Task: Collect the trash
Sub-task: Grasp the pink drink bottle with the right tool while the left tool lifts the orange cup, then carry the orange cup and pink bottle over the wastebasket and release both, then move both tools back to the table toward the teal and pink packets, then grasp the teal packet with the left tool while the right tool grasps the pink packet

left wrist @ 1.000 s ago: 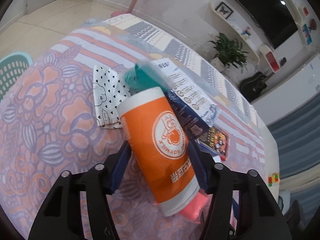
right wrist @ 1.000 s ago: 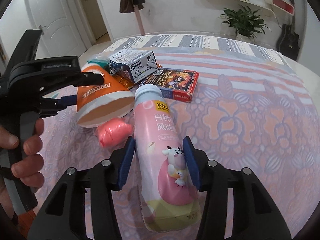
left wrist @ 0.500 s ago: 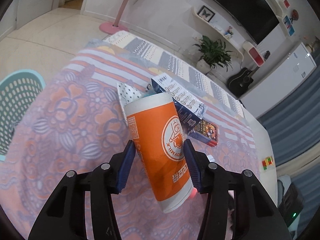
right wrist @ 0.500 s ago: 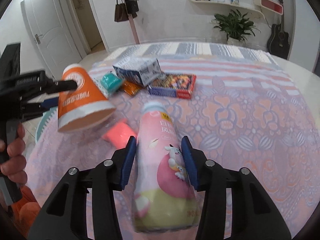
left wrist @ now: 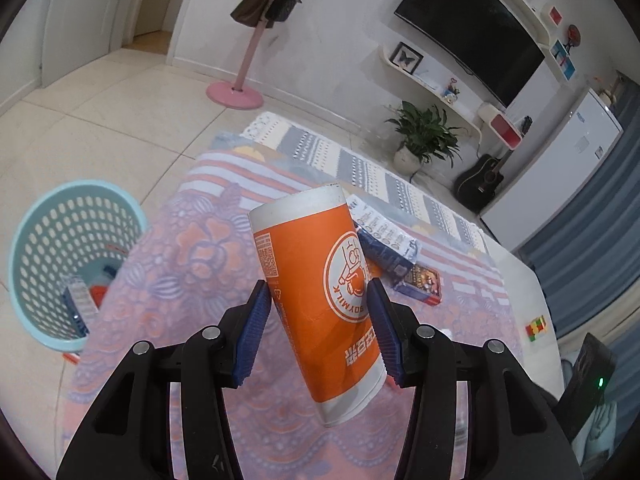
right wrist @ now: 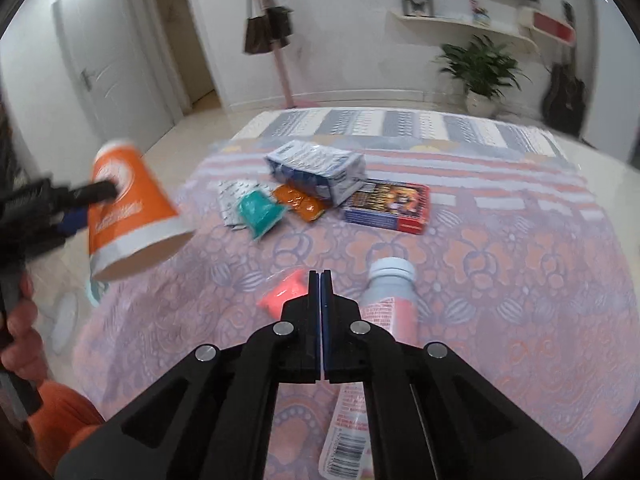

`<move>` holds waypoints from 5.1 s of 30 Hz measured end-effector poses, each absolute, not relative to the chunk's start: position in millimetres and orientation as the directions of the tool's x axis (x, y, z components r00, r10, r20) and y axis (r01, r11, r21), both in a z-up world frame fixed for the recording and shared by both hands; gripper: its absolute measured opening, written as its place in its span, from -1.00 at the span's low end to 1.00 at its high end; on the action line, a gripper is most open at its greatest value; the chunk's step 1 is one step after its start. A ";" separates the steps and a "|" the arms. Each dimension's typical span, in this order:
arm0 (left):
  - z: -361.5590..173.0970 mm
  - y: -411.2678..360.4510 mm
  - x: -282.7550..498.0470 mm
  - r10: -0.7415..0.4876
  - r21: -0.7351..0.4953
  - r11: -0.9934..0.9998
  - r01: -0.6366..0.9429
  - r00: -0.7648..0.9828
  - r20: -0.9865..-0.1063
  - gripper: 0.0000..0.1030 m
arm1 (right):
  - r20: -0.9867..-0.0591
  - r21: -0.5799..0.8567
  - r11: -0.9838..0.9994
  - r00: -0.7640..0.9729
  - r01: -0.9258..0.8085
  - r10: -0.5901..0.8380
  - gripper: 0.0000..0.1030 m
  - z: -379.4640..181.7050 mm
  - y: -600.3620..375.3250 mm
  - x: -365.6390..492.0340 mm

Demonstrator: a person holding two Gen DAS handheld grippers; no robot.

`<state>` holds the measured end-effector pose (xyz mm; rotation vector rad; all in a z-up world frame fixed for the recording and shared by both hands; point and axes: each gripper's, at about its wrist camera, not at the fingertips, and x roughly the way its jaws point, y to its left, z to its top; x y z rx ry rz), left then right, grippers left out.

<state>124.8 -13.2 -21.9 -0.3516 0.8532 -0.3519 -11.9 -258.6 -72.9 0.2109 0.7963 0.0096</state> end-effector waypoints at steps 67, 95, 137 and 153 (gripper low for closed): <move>-103.1 284.8 174.1 -0.037 -0.351 0.833 -0.428 0.590 -0.807 0.08 | -0.780 0.328 0.895 0.448 -0.302 0.437 -0.06 -113.9 103.7 185.5; -8.1 105.9 159.0 -0.352 -0.418 0.905 0.083 0.697 -0.624 0.18 | -0.668 0.197 0.964 0.696 -0.178 0.265 0.04 -31.7 -64.5 92.8; -114.9 -117.8 212.2 -0.449 -0.223 0.853 0.472 0.446 -0.774 -0.11 | -0.782 0.031 0.991 0.615 -0.132 0.107 0.38 -146.0 -199.1 35.3; -45.7 -49.7 188.0 -0.515 -0.329 0.851 0.410 0.525 -0.678 -0.37 | -0.753 -0.012 0.985 0.650 -0.173 0.105 -0.32 -125.6 -175.3 30.2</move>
